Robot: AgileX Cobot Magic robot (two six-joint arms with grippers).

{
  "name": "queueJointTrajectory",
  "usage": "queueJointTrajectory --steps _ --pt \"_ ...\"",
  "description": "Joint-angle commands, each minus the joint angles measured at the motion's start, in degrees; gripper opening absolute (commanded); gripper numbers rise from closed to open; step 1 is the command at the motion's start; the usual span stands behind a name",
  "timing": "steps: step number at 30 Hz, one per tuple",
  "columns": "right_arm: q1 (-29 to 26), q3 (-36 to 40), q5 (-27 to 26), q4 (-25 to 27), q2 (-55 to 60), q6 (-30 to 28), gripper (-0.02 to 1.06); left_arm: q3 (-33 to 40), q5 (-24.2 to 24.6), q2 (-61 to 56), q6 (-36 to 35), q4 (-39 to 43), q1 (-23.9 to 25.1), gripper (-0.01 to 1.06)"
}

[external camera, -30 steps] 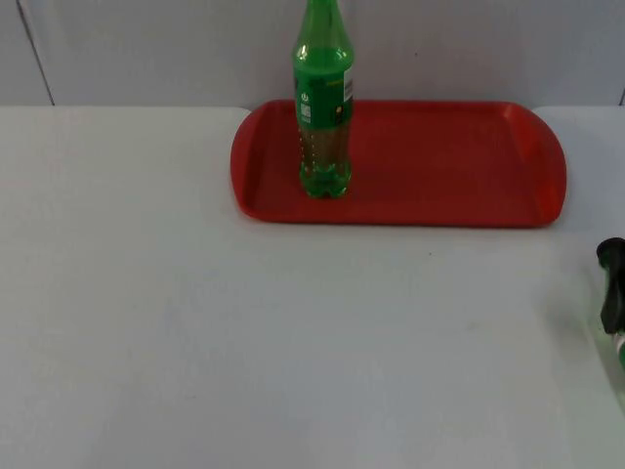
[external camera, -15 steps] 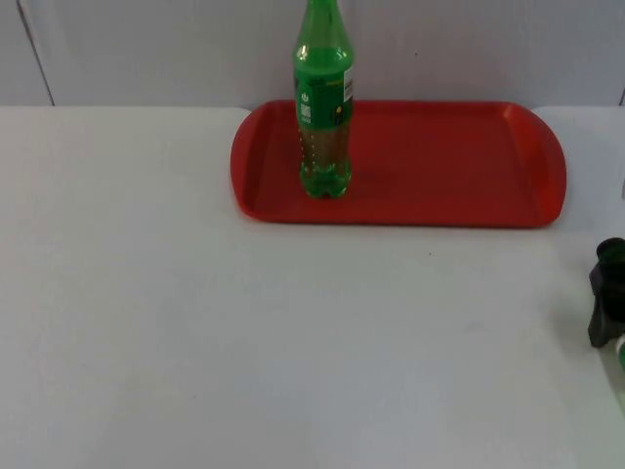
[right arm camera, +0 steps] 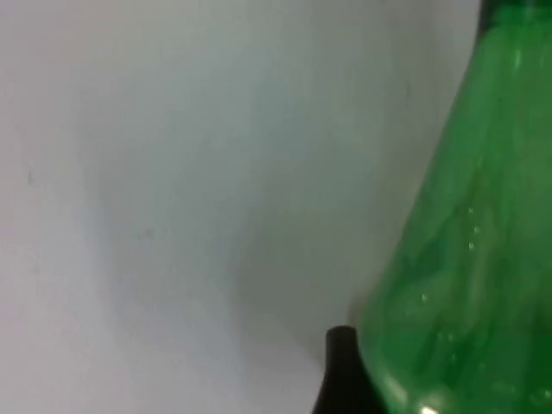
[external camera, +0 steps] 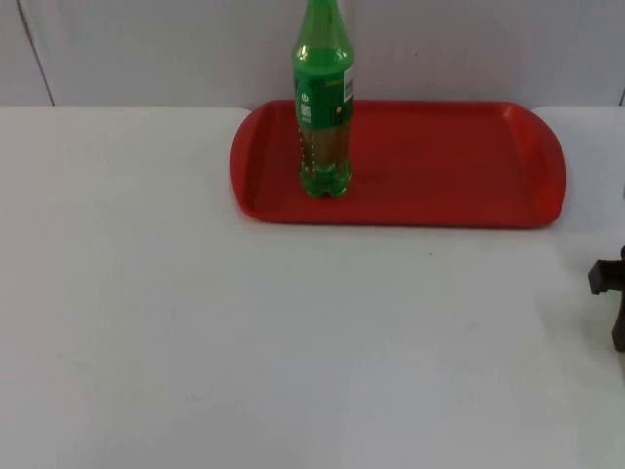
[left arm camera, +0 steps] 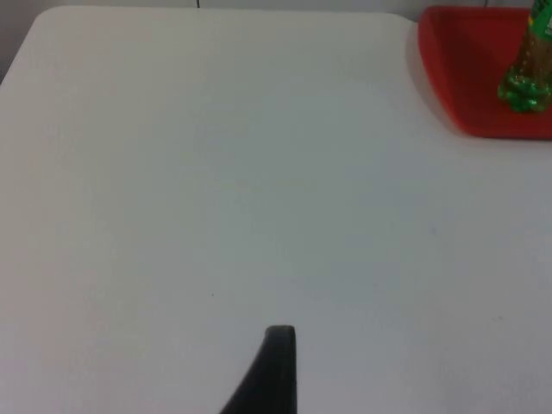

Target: Place the bottle upright on the tray.

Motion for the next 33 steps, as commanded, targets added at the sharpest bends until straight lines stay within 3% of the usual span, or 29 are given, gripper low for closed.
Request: queueJointTrajectory --steps 1,2,15,25,33 --pt "0.4 0.1 0.2 0.6 0.4 0.4 0.11 0.3 -0.6 -0.1 0.0 -0.6 -0.3 0.85" --pt "0.4 0.1 0.0 0.6 0.4 0.4 -0.01 0.3 -0.6 -0.1 0.0 -0.6 -0.3 0.85" --pt "0.4 0.1 -0.2 0.6 -1.2 0.4 0.0 0.3 -0.6 -0.1 0.0 -0.6 -0.3 0.85" --pt "0.4 0.1 -0.4 0.6 -10.3 -1.6 0.0 0.3 -0.6 -0.1 0.0 -0.6 -0.3 0.85" --pt "0.4 0.1 -5.6 0.6 -21.9 -7.5 0.0 0.3 -0.6 -0.1 0.0 -0.6 -0.3 0.85"
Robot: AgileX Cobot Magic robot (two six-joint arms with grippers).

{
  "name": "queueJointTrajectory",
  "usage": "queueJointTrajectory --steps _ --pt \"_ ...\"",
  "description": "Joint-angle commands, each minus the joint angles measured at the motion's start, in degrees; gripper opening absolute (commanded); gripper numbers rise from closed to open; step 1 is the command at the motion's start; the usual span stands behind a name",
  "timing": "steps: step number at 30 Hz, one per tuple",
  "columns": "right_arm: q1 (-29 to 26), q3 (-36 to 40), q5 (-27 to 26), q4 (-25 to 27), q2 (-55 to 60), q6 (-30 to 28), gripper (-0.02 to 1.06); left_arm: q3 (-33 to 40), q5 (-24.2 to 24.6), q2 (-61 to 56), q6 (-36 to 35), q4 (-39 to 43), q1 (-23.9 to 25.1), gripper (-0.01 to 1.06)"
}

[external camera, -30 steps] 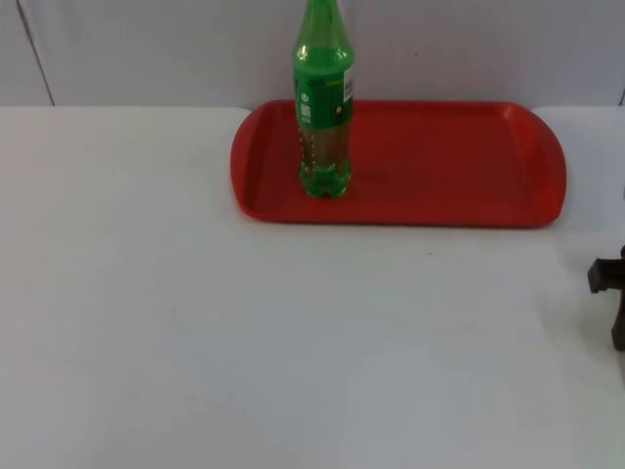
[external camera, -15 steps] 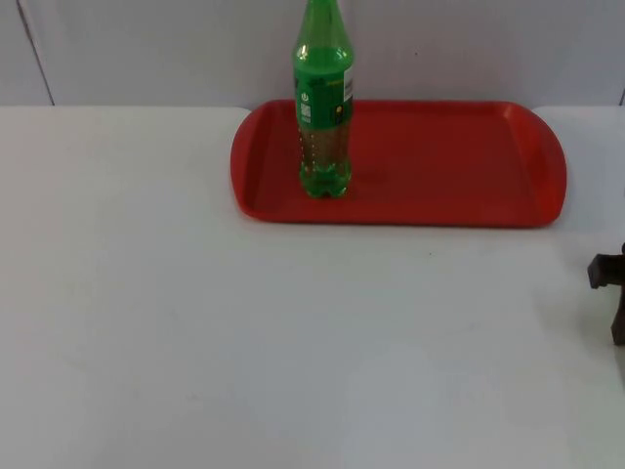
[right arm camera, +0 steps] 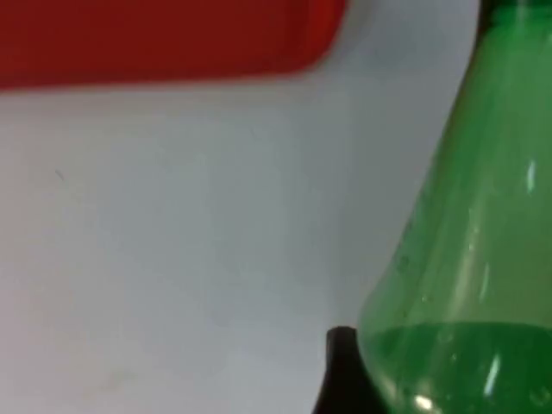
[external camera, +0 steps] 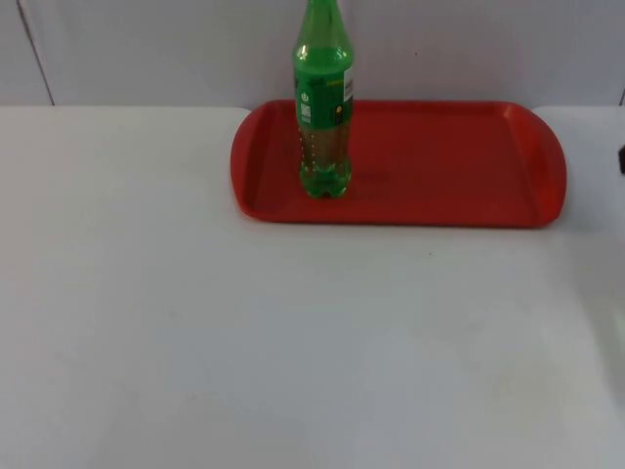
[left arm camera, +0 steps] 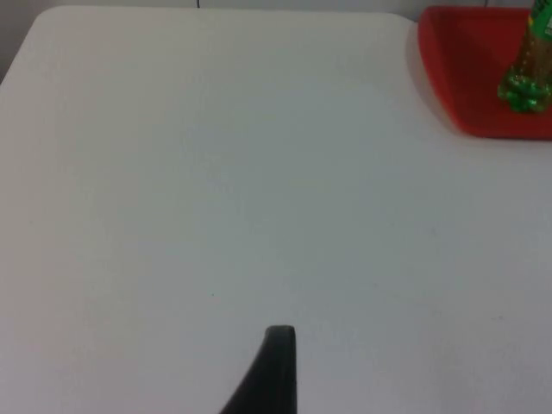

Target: Place the bottle upright on the tray.

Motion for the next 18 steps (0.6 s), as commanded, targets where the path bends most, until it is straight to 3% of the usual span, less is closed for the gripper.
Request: queueJointTrajectory --steps 1,7,9,13,18 --pt "0.7 0.0 -4.4 0.1 -5.9 -4.2 0.0 0.3 -0.6 -0.1 0.0 -0.6 -0.3 0.85" --pt "3.6 0.0 -12.9 0.1 -14.8 -13.9 0.0 0.3 -0.6 -0.1 0.0 -0.6 -0.3 0.85" --pt "4.1 0.0 -13.6 0.1 -15.4 -14.6 0.0 0.3 -0.6 -0.1 0.0 -0.6 -0.3 0.85" --pt "7.1 0.0 -23.2 0.1 -18.6 -18.2 0.0 0.3 -0.6 -0.1 0.0 -0.6 -0.3 0.85" --pt "7.1 0.0 -29.0 0.1 -18.7 -17.7 0.0 0.3 -0.6 -0.1 0.0 -0.6 -0.3 0.85"
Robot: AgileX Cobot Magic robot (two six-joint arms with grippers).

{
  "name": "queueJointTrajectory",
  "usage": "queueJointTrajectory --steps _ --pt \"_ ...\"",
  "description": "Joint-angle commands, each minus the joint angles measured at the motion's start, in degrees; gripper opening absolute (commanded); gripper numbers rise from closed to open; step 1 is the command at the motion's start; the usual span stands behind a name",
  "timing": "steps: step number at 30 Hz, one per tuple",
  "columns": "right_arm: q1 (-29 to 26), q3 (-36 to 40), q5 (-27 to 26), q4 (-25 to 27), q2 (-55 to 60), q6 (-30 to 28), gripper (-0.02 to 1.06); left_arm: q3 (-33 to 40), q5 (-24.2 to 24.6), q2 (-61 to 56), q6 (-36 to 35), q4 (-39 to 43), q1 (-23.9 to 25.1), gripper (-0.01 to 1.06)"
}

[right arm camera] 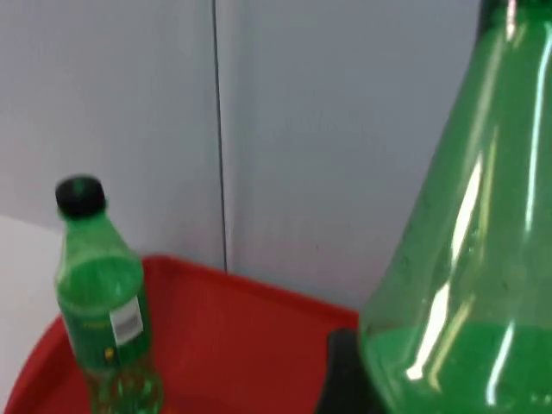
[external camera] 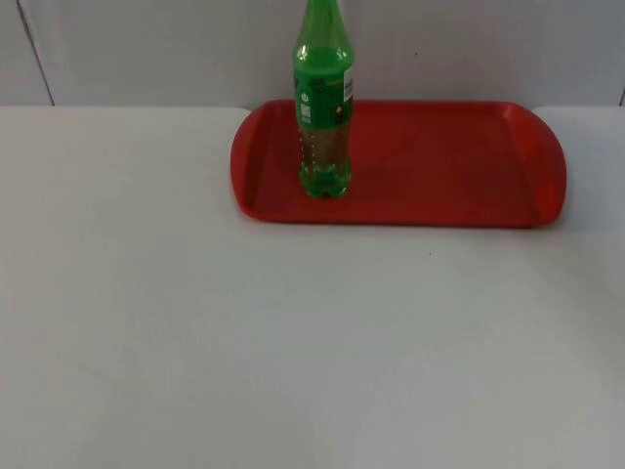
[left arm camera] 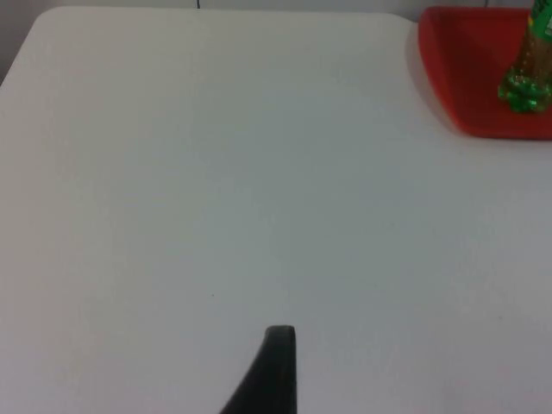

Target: Place the bottle upright on the tray.

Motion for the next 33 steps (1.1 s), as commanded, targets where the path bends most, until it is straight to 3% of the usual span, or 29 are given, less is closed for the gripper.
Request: queueJointTrajectory --steps 1,6,12,13,17,18,25,28,33 --pt "0.2 -0.1 -6.4 0.1 -0.4 -0.5 0.0 0.3 -0.6 -0.1 0.0 -0.6 -0.3 0.85" --pt "0.2 -0.1 -12.5 0.1 0.2 -0.5 0.0 0.3 -0.6 -0.1 0.0 -0.6 -0.3 0.85" --pt "0.2 -0.1 -25.2 0.1 4.9 -0.5 0.0 0.3 -0.6 -0.1 0.0 -0.6 -0.3 0.85" --pt "0.2 -0.1 -25.2 0.1 4.9 -0.5 0.0 0.3 -0.6 -0.1 0.0 -0.6 -0.3 0.85" --pt "0.2 -0.1 -37.3 -0.3 11.0 -0.5 0.0 0.3 -0.6 -0.1 0.0 -0.6 -0.3 0.85" --pt "0.2 -0.1 -37.3 -0.3 11.0 -0.5 0.0 0.3 -0.6 -0.1 0.0 -0.6 -0.3 0.85" --pt "0.2 -0.1 -56.2 -4.7 21.8 -0.3 0.0 0.3 -0.6 -0.1 0.0 -0.6 -0.3 0.85" --pt "0.2 -0.1 -64.5 -2.3 28.0 4.5 0.0 0.3 -0.6 -0.1 0.0 -0.6 -0.3 0.85" --pt "0.2 -1.7 -64.6 3.6 34.6 6.8 0.0 0.3 -0.6 -0.1 0.0 -0.6 -0.3 0.85"
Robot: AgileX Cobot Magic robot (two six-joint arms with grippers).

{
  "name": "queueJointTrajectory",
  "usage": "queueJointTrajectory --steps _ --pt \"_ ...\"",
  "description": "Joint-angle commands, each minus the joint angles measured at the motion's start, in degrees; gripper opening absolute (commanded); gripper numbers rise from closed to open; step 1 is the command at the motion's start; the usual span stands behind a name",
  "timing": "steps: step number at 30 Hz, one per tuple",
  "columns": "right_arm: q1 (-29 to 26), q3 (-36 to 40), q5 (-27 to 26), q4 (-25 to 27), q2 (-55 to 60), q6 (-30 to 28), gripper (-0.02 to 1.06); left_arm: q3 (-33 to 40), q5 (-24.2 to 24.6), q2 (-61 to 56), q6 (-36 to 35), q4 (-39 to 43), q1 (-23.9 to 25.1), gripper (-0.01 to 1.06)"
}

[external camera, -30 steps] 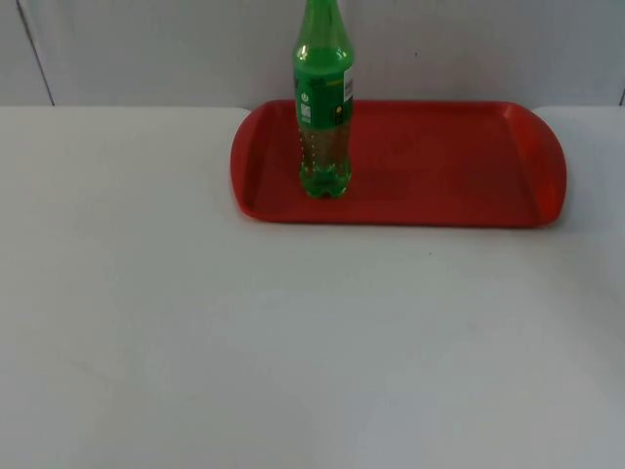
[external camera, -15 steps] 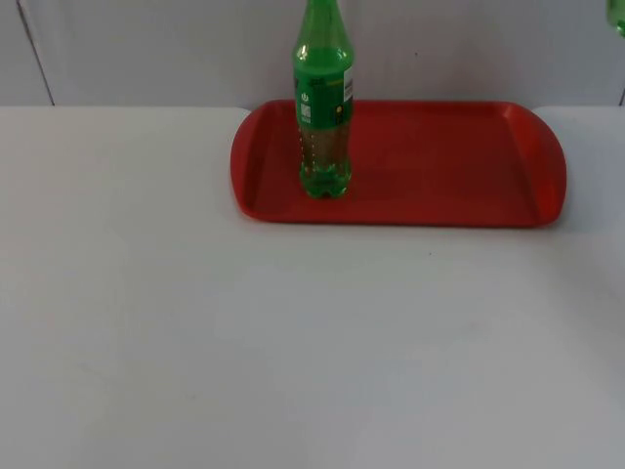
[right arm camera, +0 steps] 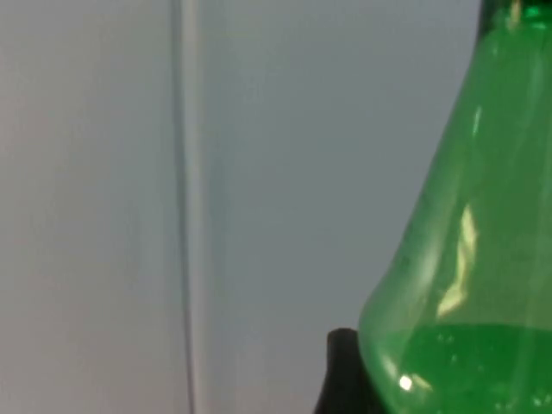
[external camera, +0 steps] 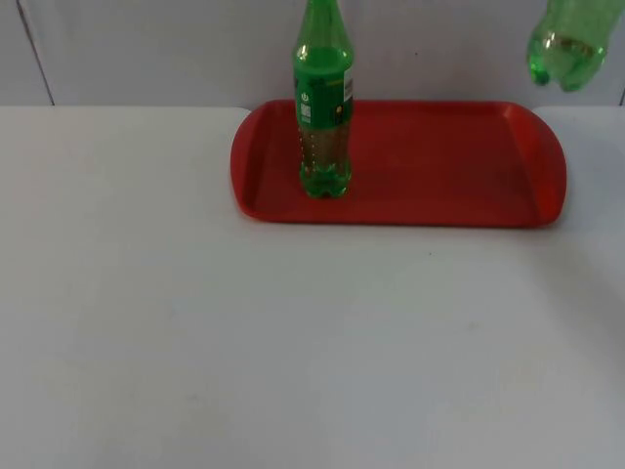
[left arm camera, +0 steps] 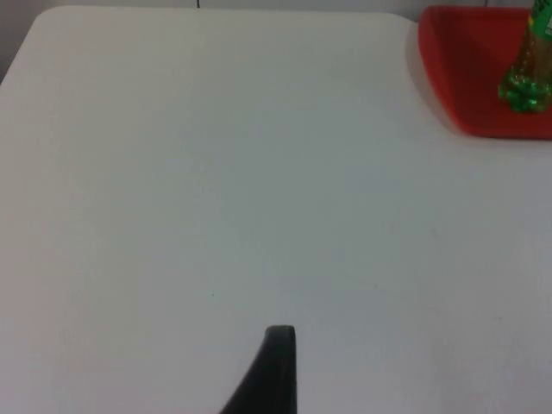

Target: Place the bottle upright on the tray.

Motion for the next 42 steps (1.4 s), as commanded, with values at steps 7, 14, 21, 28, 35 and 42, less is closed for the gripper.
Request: queueJointTrajectory --steps 7,14,21,28,35,42 --pt "0.1 -6.7 -2.6 -3.2 10.5 3.2 0.0 0.3 -0.6 -0.1 0.0 -0.6 -0.3 0.85" --pt "0.1 -14.8 -2.6 -3.9 17.3 3.2 0.0 0.3 -0.6 -0.1 0.0 -0.6 -0.3 0.85" --pt "0.1 -22.1 -2.6 -5.0 23.2 3.2 0.0 0.3 -0.6 -0.1 0.0 -0.6 -0.3 0.85" --pt "0.1 -29.3 -2.6 -5.1 29.6 3.2 0.0 0.3 -0.6 -0.1 0.0 -0.6 -0.3 0.85" --pt "0.1 -33.2 -2.6 -5.1 34.4 3.2 0.0 0.3 -0.6 -0.1 0.0 -0.6 -0.3 0.85" --pt "0.1 -35.3 -2.6 -5.2 38.4 2.9 0.0 0.3 -0.6 -0.1 0.0 -0.6 -0.3 0.85"
